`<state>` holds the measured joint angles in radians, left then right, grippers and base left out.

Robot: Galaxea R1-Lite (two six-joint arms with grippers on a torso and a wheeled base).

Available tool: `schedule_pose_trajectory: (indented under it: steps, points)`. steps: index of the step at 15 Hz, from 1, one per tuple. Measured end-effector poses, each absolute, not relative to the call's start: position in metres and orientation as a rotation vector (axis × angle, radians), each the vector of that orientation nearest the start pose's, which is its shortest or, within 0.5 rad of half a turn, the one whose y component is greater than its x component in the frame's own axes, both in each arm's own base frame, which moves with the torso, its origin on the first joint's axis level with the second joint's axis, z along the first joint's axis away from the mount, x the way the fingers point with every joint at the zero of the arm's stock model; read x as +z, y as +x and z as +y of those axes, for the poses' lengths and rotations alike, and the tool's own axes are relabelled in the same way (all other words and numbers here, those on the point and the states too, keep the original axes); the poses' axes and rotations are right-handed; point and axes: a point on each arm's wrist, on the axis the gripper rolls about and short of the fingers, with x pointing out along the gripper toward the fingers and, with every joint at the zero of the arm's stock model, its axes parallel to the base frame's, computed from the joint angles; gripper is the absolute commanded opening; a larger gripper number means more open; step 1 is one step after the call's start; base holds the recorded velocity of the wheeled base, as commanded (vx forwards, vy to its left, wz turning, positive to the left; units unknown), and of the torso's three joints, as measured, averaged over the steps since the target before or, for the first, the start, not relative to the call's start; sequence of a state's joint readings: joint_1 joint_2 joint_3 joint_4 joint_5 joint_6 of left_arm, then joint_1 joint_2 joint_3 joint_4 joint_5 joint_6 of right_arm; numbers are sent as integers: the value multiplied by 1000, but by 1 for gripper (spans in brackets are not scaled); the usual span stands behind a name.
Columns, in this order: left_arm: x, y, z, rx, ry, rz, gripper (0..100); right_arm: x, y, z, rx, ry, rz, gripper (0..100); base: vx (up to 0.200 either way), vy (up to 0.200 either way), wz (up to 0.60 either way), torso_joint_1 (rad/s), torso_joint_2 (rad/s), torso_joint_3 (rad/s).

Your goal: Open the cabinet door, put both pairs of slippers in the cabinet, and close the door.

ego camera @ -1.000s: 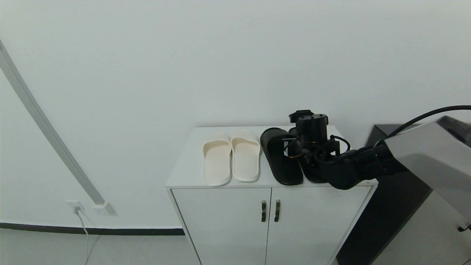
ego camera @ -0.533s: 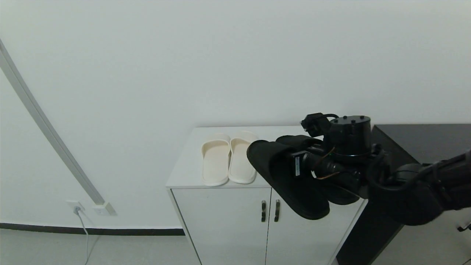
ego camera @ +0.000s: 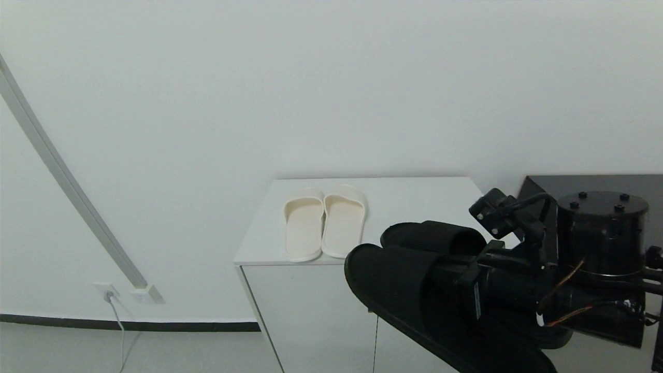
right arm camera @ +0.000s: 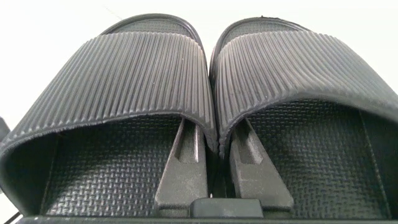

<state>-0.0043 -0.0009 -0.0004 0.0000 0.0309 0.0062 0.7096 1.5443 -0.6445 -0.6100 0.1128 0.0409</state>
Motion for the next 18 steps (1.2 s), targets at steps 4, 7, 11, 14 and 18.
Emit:
schedule_pose_trajectory:
  steps: [4, 7, 11, 14, 18]
  points:
    - [76, -23, 1, 26, 6, -2, 0, 183, 188, 167, 819, -47, 291, 0, -150, 0, 0, 8, 2, 2]
    - [76, -23, 1, 26, 6, -2, 0, 181, 187, 167, 830, -50, 301, 0, 0, 0, 0, 0, 0, 0]
    - [76, -23, 1, 27, 6, -1, 0, 178, 186, 165, 831, -54, 308, 0, 0, 0, 0, 0, 0, 0]
    - [76, -23, 1, 26, 6, -1, 0, 176, 185, 165, 831, -57, 315, 0, 0, 0, 0, 0, 0, 0]
    - [76, -23, 1, 27, 7, -1, 0, 175, 185, 164, 832, -57, 318, 0, 0, 0, 0, 0, 0, 0]
